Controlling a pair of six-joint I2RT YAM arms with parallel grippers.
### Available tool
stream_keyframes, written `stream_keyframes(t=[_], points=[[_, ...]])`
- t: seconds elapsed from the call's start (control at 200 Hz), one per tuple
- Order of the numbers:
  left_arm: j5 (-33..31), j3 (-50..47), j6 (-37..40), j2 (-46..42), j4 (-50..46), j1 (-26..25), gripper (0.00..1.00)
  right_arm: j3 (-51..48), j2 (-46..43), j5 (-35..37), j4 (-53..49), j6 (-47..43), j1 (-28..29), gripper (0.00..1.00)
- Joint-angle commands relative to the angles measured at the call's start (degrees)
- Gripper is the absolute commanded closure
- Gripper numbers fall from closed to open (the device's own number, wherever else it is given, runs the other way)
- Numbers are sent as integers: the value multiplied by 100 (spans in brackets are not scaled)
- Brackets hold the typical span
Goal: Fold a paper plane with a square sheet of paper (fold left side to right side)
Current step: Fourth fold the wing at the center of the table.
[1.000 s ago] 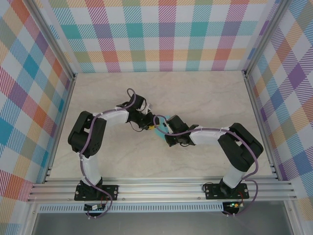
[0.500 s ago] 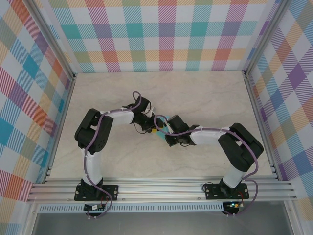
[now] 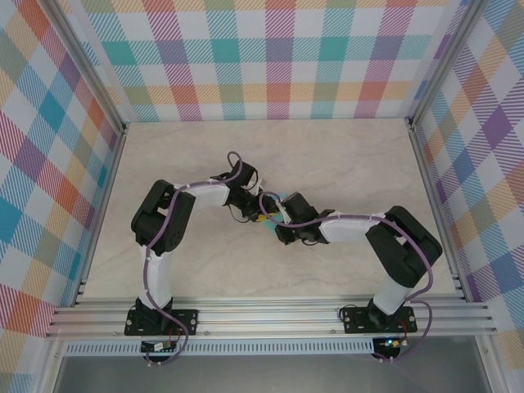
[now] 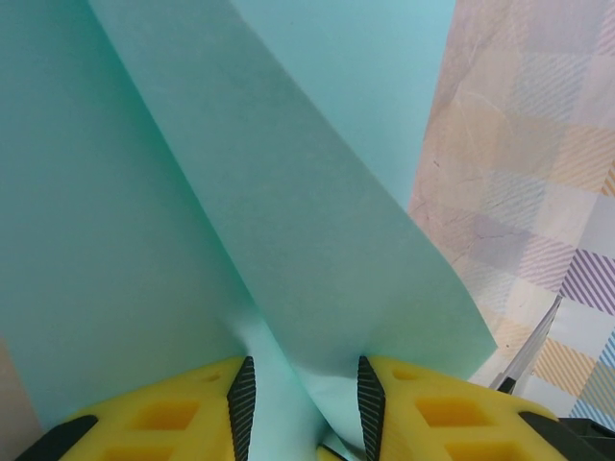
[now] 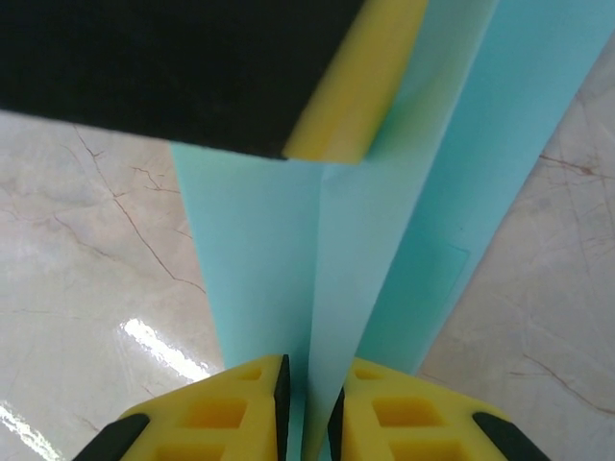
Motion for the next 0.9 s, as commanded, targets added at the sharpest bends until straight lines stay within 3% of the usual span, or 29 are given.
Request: stream_keyframes(t=[0.0,0.405,0.7,0.895], points=[[-109,91,25,188,-59,-98,64,-229,25,-232,-267,129,-62,79],[-331,49,66,283,-241,-98,64,-272,-402,-829,-195,317,-400,72],[-353,48,87,263,-253,-102,64,-383,-890,-2368,2,637,-1334,63],[-380,45,114,221,-253,-102,64,266,-373,-2891,-427,897,-1559,64]])
